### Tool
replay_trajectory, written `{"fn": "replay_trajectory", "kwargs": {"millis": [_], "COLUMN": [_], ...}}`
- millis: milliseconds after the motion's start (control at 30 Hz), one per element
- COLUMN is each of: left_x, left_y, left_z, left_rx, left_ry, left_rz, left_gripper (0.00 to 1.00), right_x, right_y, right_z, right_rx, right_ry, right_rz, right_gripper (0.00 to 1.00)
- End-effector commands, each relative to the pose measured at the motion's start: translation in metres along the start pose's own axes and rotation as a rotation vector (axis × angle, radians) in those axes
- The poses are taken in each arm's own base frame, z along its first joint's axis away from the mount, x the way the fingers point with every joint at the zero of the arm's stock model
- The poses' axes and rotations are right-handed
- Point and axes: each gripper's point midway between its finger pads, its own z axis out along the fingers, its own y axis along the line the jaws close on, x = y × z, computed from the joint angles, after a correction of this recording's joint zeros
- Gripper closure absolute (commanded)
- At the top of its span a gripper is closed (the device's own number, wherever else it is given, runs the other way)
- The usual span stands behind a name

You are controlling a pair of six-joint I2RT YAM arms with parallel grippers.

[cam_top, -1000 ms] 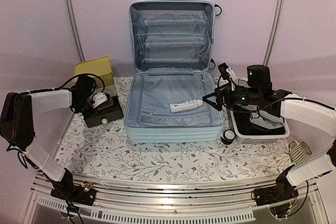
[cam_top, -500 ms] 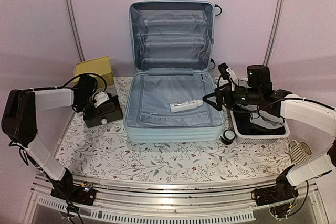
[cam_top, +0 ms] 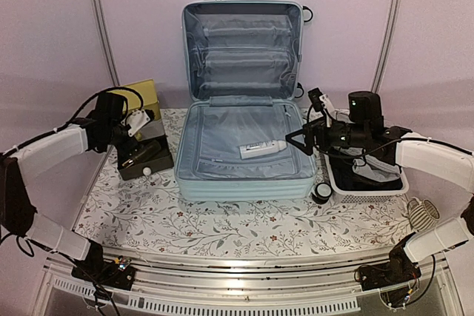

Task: Open, take out, and arrange the luggage
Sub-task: Place the makeup in the drawer, then close the drawer in the storage box.

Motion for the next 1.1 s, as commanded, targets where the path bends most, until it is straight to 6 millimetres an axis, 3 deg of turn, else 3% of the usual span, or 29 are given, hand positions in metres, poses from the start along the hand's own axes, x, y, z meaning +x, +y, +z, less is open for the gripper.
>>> {"fn": "replay_trajectory", "kwargs": {"millis": [0, 200, 400, 600, 833, 1067], "left_x": [-0.034, -0.062, -0.039, -0.044, -0.043, -0.038], "left_y": [0.007, 0.008, 0.028, -0.004, -0.041, -0.064], "left_z": [-0.042, -0.082, -0.090, -0.096, -0.091, -0.085], "left_rx": [0.010, 0.068, -0.004, 0.194, 0.374, 0.484], "left_ry": [-0.172, -0.349, -0.272, -0.373, -0.482, -0.521], "left_rz": [-0.134, -0.404, -0.865, -1.105, -1.297, -1.434], "left_gripper": [0.10, 0.03, 0.02, 0.02, 0.05, 0.06], "right_x": [-0.032, -0.043, -0.041, -0.012, 0.007, 0.036], "right_y": [0.000, -0.010, -0.035, -0.062, -0.074, -0.076], "right_z": [-0.006, -0.010, -0.015, -0.025, -0.043, -0.039], "right_rx": [0.035, 0.098, 0.233, 0.337, 0.393, 0.392], "right_ry": [-0.093, -0.154, -0.196, -0.195, -0.229, -0.177], "right_rz": [-0.015, 0.009, 0.109, 0.212, 0.243, 0.257], "right_gripper": [0.01, 0.01, 0.01, 0.01, 0.01, 0.01]}}
